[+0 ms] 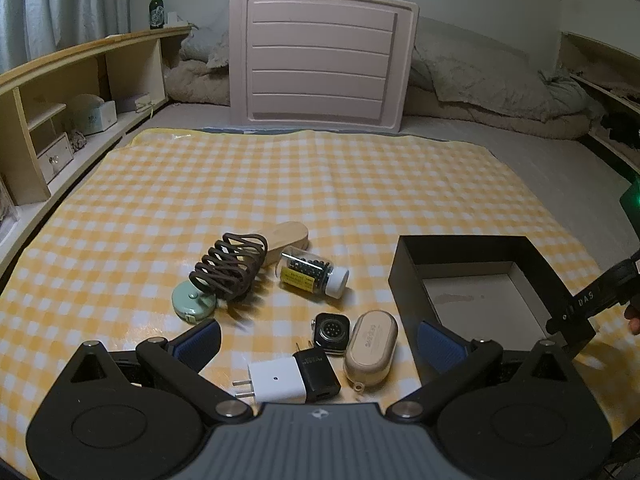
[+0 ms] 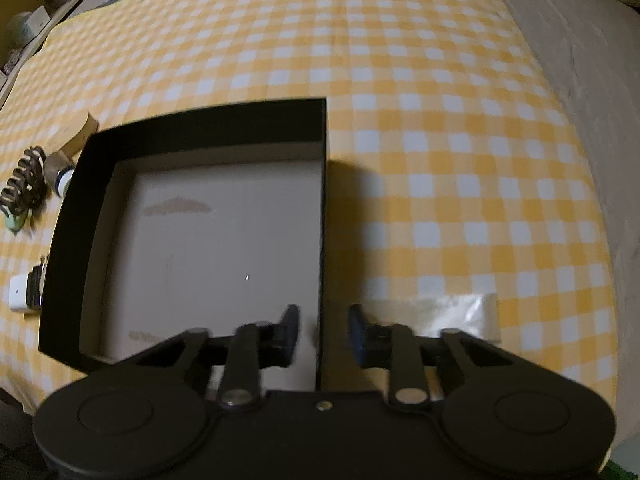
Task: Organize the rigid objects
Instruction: 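Move the left tool to the white charger and close on it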
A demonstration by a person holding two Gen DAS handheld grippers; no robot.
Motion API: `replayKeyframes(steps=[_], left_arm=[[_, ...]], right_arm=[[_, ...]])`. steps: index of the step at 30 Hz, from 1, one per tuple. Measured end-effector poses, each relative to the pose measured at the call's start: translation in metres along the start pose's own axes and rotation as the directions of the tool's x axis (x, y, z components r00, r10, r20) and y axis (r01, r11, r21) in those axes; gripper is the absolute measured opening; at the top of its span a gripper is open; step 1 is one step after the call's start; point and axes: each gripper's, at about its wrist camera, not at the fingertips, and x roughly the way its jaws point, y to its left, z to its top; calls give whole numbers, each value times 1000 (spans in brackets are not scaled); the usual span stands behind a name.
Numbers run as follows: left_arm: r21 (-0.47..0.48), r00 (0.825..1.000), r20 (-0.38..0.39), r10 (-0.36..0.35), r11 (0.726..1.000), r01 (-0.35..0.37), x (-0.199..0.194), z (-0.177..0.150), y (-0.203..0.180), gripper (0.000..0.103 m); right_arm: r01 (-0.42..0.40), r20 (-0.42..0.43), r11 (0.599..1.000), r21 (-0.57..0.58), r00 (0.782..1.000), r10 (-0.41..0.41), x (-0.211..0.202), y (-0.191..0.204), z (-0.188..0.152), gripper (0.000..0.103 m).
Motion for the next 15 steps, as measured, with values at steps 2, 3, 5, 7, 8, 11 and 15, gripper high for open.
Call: replayKeyframes(steps=[2,3,5,7,8,11,15], left_arm=[[1,1000,-20,8,1000,-8,2,0,0,103],[-1,999,-32,17,1000,-17,3,0,0,103],[-10,998,-52,28,1000,-28,5,-2,2,103],[-19,997,-73,6,1000,-7,7,-2,7,97],[-20,996,-89,-13,1000,11,9,-1,9,94],[4,987,-155,-38,999,39,20,1,13,85],[91,973,-222,-67,992,89,31,4,17,75]], right_arm=[[0,-7,1000,16,1000,1,8,1,-10,6],[-1,-10,1000,16,1000,1,10,2,-12,5],[4,-1,1000,10,1000,-4,9,1,-20,5],[9,2,1000,10,1000,-9,6,2,-25,5],[11,3,1000,4,1000,-11,10,3,-28,4],[5,1,1000,11,1000,-5,7,3,-27,4],[-1,0,1000,14,1000,1,4,2,-28,4]])
